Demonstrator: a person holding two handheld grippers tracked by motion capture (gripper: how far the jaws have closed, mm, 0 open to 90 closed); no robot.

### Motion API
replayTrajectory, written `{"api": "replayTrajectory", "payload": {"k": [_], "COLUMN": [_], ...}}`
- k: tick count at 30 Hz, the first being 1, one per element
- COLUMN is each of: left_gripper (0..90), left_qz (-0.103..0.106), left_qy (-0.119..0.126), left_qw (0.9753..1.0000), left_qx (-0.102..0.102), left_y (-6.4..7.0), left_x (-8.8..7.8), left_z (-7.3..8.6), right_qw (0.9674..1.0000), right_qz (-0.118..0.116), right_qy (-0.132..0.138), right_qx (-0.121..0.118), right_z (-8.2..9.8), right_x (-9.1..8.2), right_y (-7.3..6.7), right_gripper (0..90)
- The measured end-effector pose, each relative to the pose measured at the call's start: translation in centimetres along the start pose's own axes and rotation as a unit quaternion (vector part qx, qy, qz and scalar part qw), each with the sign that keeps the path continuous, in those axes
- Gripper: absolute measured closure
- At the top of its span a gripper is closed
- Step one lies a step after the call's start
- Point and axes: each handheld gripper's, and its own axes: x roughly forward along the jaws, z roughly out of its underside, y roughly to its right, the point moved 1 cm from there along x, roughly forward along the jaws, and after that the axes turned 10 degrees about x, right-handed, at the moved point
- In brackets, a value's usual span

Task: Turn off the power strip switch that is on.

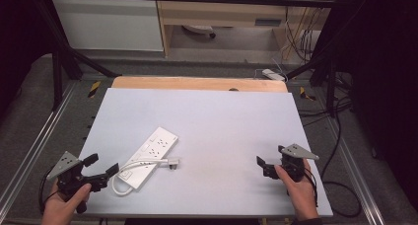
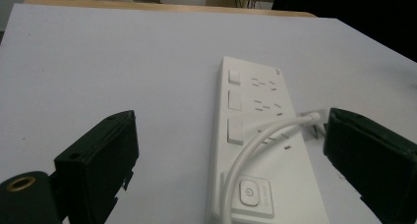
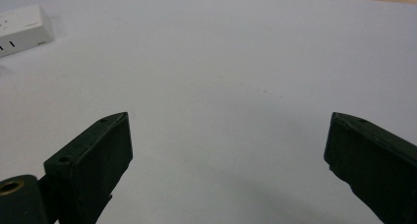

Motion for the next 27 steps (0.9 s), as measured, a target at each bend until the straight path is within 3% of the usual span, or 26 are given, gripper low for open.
{"api": "replayTrajectory", "payload": {"k": [6, 21, 27], "left_gripper": [6.6, 7.0, 11.2], "left_qz": [0.004, 0.01, 0.009], "left_qy": [-0.001, -0.007, -0.005], "left_qw": [1.0, 0.9999, 0.9999], "left_qx": [-0.006, 0.01, 0.012], "left_y": [0.0, 0.6, 0.8], "left_x": [-0.2, 0.2, 0.3], "left_z": [-0.4, -2.0, -2.3], "right_qw": [1.0, 1.0, 1.0], "right_qz": [-0.001, -0.004, -0.004], "right_qy": [0.002, 0.002, -0.001], "right_qx": [0.001, -0.003, -0.002], "right_z": [0.0, -0.1, -0.1], "right_x": [-0.1, -0.1, -0.1], "right_y": [0.0, -0.1, -0.1], "right_gripper": [4.5, 4.5, 4.5]}}
